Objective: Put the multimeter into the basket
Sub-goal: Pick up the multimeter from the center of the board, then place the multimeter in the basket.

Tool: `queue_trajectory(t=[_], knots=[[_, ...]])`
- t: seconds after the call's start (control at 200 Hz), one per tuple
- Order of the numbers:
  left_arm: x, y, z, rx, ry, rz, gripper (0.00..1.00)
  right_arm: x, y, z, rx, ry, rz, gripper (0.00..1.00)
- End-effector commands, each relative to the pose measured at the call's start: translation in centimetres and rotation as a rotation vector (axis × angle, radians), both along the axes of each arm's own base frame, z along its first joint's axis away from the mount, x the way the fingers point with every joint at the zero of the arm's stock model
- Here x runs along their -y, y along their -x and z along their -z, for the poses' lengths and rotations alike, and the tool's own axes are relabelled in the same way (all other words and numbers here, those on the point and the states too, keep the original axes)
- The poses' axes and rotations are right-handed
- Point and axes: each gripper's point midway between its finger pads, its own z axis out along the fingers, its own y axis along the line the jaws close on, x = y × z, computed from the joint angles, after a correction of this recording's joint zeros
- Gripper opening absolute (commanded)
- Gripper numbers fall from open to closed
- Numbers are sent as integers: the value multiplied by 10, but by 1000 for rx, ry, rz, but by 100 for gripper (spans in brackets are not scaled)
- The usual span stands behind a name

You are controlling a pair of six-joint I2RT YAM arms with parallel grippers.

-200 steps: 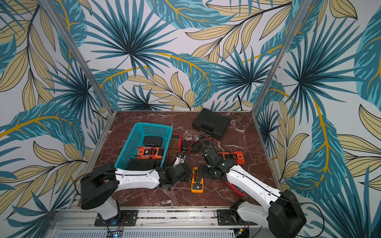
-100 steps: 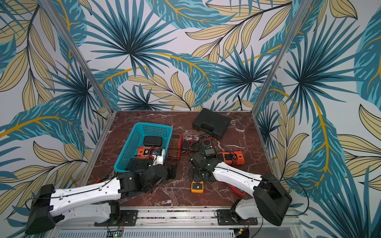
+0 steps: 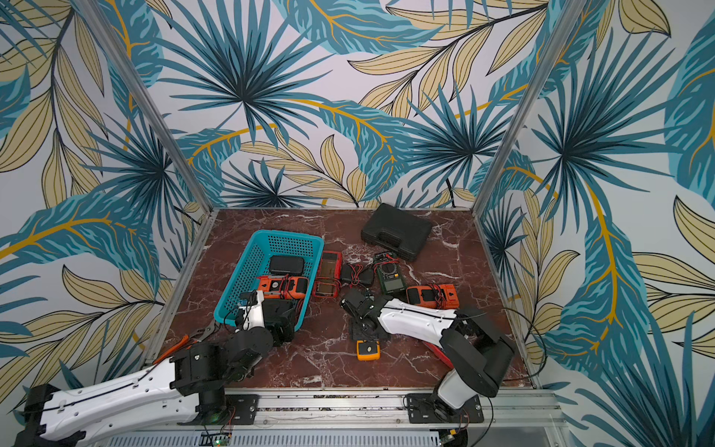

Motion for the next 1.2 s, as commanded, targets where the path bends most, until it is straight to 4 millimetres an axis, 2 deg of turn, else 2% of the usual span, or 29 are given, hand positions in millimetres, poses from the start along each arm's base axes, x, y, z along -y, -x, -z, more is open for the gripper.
queue_trajectory(t=[0.0,0.145,0.381,0.581,0.716,0.851,1.042,1.192], knots=[[-13,1,3,4,-16,-31,100,4,-6,-10,30,60,-45,46],[-17,0,-4,21,-20,-30,100,4,-14,-31,87,68,-89,35],[-23,1,-21,43,-42,-27,100,-4,-31,-77,197,77,-234,26],[-31,0,-39,81,-47,-43,100,-35,-65,-134,342,74,-394,21],[-39,0,-54,113,-45,-57,100,-76,-91,-165,413,30,-499,20],[-59,3,-68,142,-51,-112,100,-126,-111,-179,423,-60,-601,19],[-132,16,-89,237,-50,-347,100,-194,-119,-184,403,-276,-720,18],[-178,32,-108,307,-1,-421,100,-231,-113,-185,370,-395,-776,18]])
